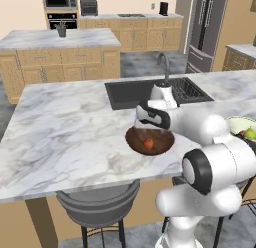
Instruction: Take the fruits from the plate on the dining counter and place two fruits in each bowl.
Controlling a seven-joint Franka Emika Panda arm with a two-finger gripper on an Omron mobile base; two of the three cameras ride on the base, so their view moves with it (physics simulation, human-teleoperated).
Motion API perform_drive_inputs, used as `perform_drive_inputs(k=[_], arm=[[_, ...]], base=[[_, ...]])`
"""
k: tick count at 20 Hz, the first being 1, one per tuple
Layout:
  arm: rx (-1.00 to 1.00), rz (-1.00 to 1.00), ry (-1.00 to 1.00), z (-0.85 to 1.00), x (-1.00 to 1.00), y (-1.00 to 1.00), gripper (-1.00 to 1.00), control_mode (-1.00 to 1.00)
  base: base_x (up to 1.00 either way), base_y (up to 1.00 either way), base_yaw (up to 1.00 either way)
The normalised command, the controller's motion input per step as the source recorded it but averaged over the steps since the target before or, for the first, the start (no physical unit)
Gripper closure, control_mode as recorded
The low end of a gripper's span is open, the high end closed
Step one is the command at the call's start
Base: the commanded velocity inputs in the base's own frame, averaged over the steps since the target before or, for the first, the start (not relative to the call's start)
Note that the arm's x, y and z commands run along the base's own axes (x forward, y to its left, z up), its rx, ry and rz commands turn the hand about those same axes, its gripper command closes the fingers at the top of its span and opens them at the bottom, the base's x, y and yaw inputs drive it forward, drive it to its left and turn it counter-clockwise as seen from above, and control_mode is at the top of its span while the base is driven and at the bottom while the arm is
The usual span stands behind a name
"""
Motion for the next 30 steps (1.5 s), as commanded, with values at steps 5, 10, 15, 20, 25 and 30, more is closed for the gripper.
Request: perform_drive_inputs(k=[5, 10, 15, 20, 25, 30], arm=[[0.0, 0.01, -0.1, 0.62, -1.0, 0.0, -1.0, -1.0], [0.0, 0.02, -0.15, 0.58, -1.0, 0.0, -1.0, -1.0], [0.0, 0.05, -0.06, 0.62, -1.0, 0.0, -1.0, -1.0], [0.0, 0.1, 0.07, 0.82, -0.88, -0.03, -1.0, -1.0], [0.0, 0.07, 0.0, 0.31, -0.7, -0.1, -1.0, -1.0], [0.0, 0.0, -0.01, 0.24, -0.24, -0.02, -1.0, -1.0]], base=[[0.0, 0.0, 0.0], [0.0, 0.0, 0.0], [0.0, 0.0, 0.0], [0.0, 0.0, 0.0], [0.0, 0.0, 0.0], [0.0, 0.0, 0.0]])
